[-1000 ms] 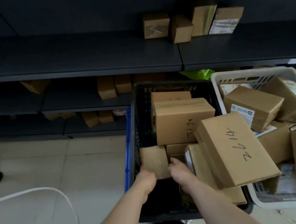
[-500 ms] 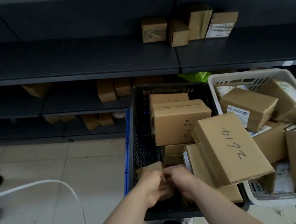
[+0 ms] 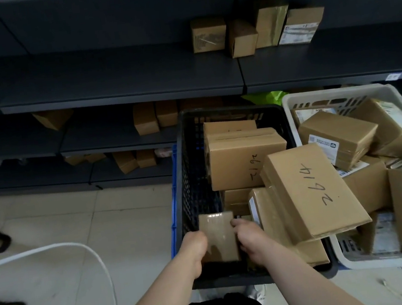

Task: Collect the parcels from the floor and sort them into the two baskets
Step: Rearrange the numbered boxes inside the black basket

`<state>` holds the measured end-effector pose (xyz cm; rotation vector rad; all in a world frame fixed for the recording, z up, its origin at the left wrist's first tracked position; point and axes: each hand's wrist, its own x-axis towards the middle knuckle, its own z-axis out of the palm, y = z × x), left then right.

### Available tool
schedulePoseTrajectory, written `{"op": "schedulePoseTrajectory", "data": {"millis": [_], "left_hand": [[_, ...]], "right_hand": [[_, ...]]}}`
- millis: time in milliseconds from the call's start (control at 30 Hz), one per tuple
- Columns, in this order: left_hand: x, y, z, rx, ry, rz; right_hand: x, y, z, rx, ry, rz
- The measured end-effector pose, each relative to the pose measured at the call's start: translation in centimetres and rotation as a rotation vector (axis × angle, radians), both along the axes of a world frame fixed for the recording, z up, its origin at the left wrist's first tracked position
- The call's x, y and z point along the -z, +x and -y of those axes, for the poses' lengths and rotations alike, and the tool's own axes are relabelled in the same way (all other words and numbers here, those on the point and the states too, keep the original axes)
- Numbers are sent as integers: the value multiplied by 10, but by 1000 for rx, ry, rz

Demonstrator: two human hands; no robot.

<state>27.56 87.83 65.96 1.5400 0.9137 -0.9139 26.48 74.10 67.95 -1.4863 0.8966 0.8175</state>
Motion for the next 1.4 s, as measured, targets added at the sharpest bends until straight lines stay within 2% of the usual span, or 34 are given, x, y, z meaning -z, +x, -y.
{"op": "schedulePoseTrajectory", "data": {"millis": [100,267,367,500,733,1033,1133,1233,1400], "left_hand": [[-4,1,4,-8,-62,-13],[-8,3,10,40,-38,1],[-19,0,7,171,9,99],[-35,0,0,222,56,199],[-55,-1,-14,188,63,314],[-63,-8,-19,160,92,326],[-68,-5,-18,109,55,341],[-75,1,-19,-33,-20,377],[-92,13,-24,-72,-200,382]], "right_hand": [[7,0,-2,49,12,-1],[11,-2,-3,57,-28,-7],[-2,-2,2,58,-46,-1],[-17,-6,5,43,-10,73],[-45,-17,11,215,37,146],[-63,-17,11,188,-100,231],[-68,-16,12,154,-103,275],[-76,-12,15,106,-69,318],[-85,-4,15,84,109,359]]}}
